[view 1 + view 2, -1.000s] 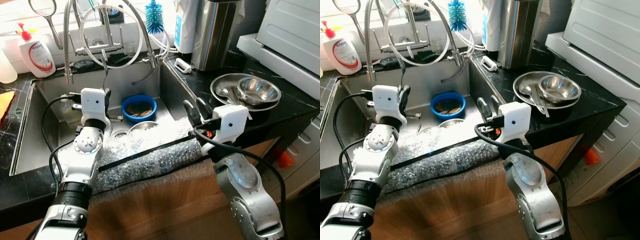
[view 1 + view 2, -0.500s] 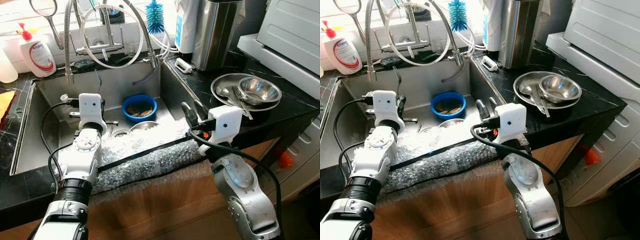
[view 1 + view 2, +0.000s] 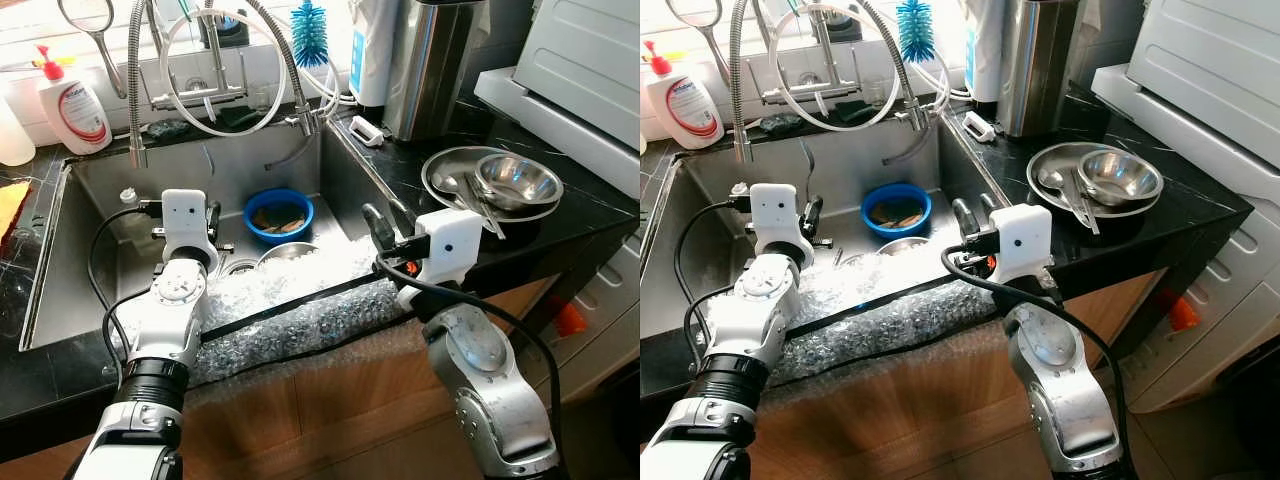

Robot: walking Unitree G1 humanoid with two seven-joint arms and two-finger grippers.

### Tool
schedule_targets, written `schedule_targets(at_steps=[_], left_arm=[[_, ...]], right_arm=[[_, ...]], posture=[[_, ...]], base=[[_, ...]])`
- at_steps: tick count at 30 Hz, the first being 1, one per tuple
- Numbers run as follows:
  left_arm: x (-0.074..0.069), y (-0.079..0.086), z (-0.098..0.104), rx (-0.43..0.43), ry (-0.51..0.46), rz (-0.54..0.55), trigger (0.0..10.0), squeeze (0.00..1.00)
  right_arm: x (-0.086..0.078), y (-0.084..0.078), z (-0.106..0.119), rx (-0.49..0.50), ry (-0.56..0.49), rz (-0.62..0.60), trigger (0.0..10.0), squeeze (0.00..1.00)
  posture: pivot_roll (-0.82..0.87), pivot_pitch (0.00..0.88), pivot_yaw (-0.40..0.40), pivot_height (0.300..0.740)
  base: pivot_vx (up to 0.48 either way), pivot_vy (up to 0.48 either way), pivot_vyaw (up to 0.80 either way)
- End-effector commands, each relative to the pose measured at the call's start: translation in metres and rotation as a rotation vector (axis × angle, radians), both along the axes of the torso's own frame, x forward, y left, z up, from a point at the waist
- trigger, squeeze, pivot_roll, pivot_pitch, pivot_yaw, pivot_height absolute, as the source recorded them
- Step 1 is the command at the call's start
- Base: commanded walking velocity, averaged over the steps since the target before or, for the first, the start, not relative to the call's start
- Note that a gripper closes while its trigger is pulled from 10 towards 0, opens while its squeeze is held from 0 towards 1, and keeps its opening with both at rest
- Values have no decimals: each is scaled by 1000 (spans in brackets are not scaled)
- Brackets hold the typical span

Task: Kitchen organization

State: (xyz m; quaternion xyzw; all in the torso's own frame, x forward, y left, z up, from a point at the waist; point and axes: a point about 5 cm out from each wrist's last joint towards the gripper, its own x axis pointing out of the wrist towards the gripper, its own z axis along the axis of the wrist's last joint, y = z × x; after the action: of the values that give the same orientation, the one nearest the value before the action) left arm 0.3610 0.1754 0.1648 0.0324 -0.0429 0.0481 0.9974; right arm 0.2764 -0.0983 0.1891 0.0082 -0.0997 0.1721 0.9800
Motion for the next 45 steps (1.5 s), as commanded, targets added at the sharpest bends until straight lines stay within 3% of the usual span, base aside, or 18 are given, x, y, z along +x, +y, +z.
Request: schedule_targets(at_steps=[1,6,15,19,24,26,27,30,34,38,45], left_arm=[[2,-1,8,-21,-22,3,10000,1000],[1,-1,7,-81,-20,0,10000,1000],[2,0,9,-101,-28,2,10000,1000],[3,2,9,-225,-26,17,10000,1000],[3,4,9,-264,-22,30,10000,1000],[3,6,8,-367,-17,42,10000,1000],[3,6,9,-350,-22,40,10000,0],[2,4,13,-239,-45,36,10000,0],[-5,-9,39,-31,-234,-28,10000,0],[-16,-11,58,51,-361,-52,10000,0],[-26,-6,58,109,-384,-67,10000,0]], right_arm=[[2,0,-2,-5,18,-1,10000,0],[2,1,-3,-10,23,6,10000,0],[3,2,-3,-13,33,13,10000,0],[3,3,-4,-14,43,22,10000,0],[3,3,-4,-17,48,26,10000,0],[3,3,-4,-17,50,31,10000,0],[3,3,-4,-17,50,32,10000,0],[3,3,-4,-16,48,31,10000,0],[5,-4,0,-12,10,-38,10000,0],[6,-15,6,-25,-31,-131,10000,0],[8,-29,-4,11,41,-238,10000,0]], posture=[[-121,37,31,740],[-121,37,31,740],[-120,39,31,740],[-123,40,28,740],[-123,40,28,740],[-123,41,25,740],[-122,40,23,740],[-123,37,24,740],[-128,28,26,740],[-130,20,27,740],[-128,9,29,740]], base=[[0,0,0],[0,0,0],[0,0,0],[0,0,0],[0,0,0],[0,0,0],[0,0,0],[0,0,0],[0,0,0],[0,0,0],[0,0,0]])
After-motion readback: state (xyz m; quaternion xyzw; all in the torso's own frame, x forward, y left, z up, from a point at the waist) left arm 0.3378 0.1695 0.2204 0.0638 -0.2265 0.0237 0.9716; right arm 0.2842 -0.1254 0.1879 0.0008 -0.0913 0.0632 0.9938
